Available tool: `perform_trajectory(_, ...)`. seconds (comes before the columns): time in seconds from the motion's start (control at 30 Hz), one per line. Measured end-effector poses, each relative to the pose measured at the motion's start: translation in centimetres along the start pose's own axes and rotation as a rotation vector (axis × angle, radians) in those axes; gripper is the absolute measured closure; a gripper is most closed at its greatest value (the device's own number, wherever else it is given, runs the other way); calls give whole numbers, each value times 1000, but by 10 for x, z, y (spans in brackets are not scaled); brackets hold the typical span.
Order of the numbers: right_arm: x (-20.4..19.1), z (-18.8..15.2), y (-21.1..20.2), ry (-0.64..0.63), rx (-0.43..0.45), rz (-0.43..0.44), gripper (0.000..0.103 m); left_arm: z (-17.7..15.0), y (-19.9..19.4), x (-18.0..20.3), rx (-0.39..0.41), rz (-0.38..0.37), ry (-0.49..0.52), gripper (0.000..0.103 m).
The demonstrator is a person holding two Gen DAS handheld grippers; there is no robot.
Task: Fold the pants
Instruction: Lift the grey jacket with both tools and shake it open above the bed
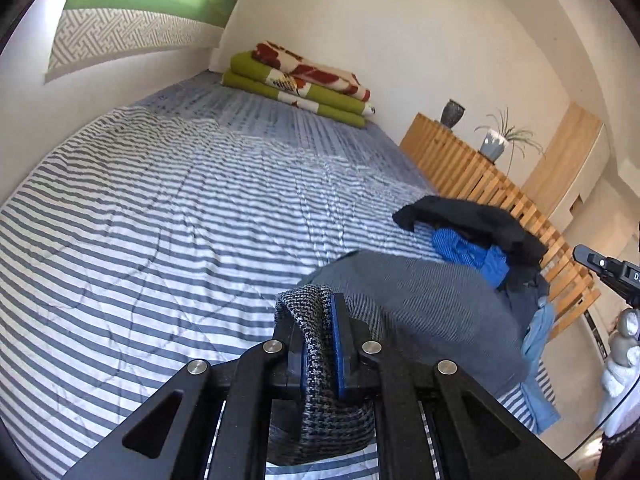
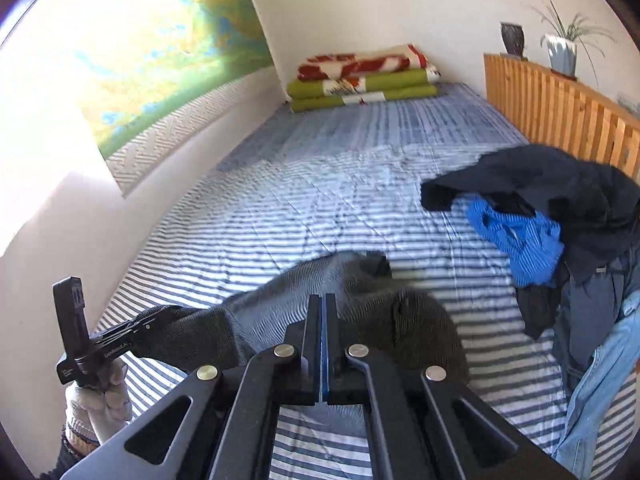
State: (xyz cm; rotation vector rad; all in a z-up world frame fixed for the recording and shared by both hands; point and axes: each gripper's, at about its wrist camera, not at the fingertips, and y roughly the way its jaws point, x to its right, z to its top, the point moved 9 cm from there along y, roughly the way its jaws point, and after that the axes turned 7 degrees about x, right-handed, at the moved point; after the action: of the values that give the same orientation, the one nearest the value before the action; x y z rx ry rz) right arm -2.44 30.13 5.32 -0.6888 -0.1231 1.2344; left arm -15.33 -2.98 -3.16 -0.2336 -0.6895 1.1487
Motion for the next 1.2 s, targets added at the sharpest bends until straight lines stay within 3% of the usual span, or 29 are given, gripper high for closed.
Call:
perform_trajectory(0.1,-27,30,-23,-60,78,-1,103,1,-7,-15,-5,48,25,94)
perform_trajectory(0.2,-38,20,-11,-128,-19,-5,99,-10,6,-35,-40,126,54,94)
perform_trajectory(0.27,-27,-12,8,-153,-108,-41,72,-19,18,-53,-74,176,68,94)
perform_trajectory(0.3,-20,-34,18,-161,-165,-46,45,-24,25,-63,-95,197,60,94)
perform_trajectory(0.33,-9,-59,27,-162,-209,-60,38,-29,29,-74,-116,203,30,91)
perform_trajectory(0.47,47,-146,56,-86,-355,-150,38,-46,37,-91,-187,168,-57,89)
perform_trajectory(0.53,78,-165,64,7,-375,-172,38,-46,35,-80,-176,173,-20,77)
perform_trajectory(0.6,102,-167,71,97,-366,-167,38,-39,33,-69,-143,187,17,28)
perform_trajectory(0.63,111,-163,73,134,-354,-156,38,-32,30,-62,-121,178,30,24)
perform_trajectory(0.77,118,-145,84,220,-307,-79,37,-3,30,-50,-90,165,15,23)
perform_trajectory(0.93,94,-134,114,118,-322,-49,36,0,98,-29,-251,130,25,23)
perform_trajectory(1.2,82,-141,139,8,-351,-47,36,-35,234,46,-520,41,17,21)
